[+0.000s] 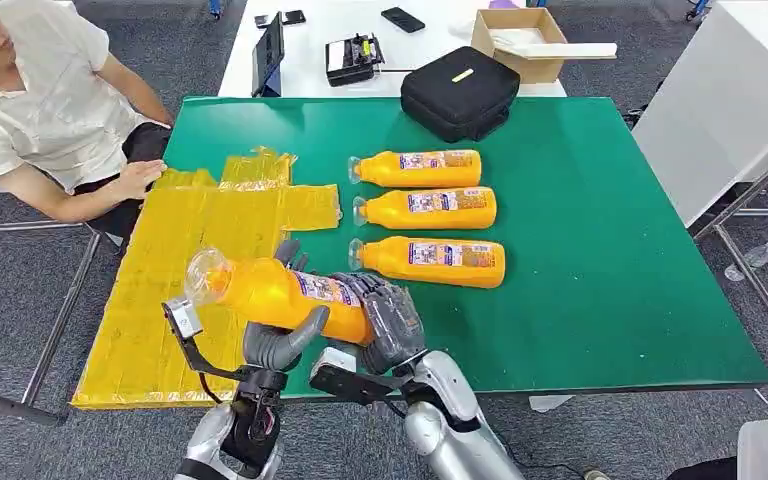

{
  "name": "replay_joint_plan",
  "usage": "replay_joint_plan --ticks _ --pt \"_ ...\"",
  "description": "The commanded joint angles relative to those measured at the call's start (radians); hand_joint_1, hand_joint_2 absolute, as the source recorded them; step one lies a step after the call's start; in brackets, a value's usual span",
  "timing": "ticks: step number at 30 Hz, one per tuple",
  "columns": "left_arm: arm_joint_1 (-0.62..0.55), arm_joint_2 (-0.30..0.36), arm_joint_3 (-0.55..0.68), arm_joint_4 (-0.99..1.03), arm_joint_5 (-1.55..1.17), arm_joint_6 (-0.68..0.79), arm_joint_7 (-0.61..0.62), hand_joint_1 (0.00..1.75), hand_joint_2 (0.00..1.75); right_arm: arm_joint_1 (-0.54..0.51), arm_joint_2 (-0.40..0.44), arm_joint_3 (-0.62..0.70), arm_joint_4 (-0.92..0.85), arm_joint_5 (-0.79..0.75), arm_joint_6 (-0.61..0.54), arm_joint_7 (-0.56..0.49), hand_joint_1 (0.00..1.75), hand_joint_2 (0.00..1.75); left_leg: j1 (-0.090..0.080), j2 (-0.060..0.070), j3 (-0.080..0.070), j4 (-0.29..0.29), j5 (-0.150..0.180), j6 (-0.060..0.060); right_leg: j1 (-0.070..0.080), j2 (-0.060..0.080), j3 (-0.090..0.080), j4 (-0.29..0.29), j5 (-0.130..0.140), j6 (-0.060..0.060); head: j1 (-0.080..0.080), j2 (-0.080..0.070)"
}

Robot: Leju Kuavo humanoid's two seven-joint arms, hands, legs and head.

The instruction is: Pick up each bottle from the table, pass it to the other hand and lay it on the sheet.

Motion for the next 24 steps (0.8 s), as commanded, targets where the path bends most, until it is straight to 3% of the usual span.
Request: replay_joint_plan --ticks 1,14,15,16,17,24 --pt "-0.053 -0.033 -0.019 0.057 0.011 -0.008 0.005 0.0 1.75 -0.042 0.002 0.033 0.152 -0.019 -0.009 -0.043 1.75 1.75 0.001 -0.001 0.003 0.0 -0.001 0.0 0.001 -0.002 0.004 -0.001 -0.001 -0.003 0.0 0.0" --pt "-0.066 -0.033 -0.024 0.067 0.01 -0.017 -0.01 0.0 1.75 -0.051 0.002 0.034 0.159 -0.026 -0.002 -0.043 1.75 1.75 0.0 -0.001 0.003 0.0 -0.001 0.0 0.001 -0.002 0.004 -0.001 -0.001 -0.003 0.0 0.0" --pt "-0.068 -0.034 -0.027 0.066 0.009 -0.017 -0.011 0.38 1.75 -0.051 0.002 0.031 0.162 -0.034 0.001 -0.045 1.75 1.75 0.0 -0.001 0.002 0.0 0.0 0.0 0.001 -0.002 0.002 -0.001 -0.001 -0.002 0.0 0.0" --pt "-0.068 -0.034 -0.03 0.063 0.016 -0.023 -0.013 1.43 1.75 -0.052 0.002 0.029 0.168 -0.049 0.011 -0.051 1.75 1.75 0.0 -0.001 0.001 0.0 0.0 0.0 0.0 -0.002 0.002 -0.001 -0.001 -0.002 0.0 0.0" --pt "-0.066 -0.033 -0.035 0.054 0.017 -0.027 -0.022 1.75 1.75 -0.051 0.003 0.023 0.176 -0.073 0.023 -0.061 1.75 1.75 0.0 -0.001 0.003 0.0 -0.001 0.0 0.001 -0.002 0.004 -0.001 -0.001 -0.003 0.0 0.0" --pt "-0.03 -0.039 -0.041 -0.044 -0.035 0.048 -0.099 1.75 1.75 -0.01 0.026 -0.001 0.178 -0.138 0.041 -0.085 1.69 1.75 0.001 -0.001 0.001 0.0 -0.001 0.0 0.001 -0.002 0.002 -0.001 -0.001 -0.002 0.0 0.0"
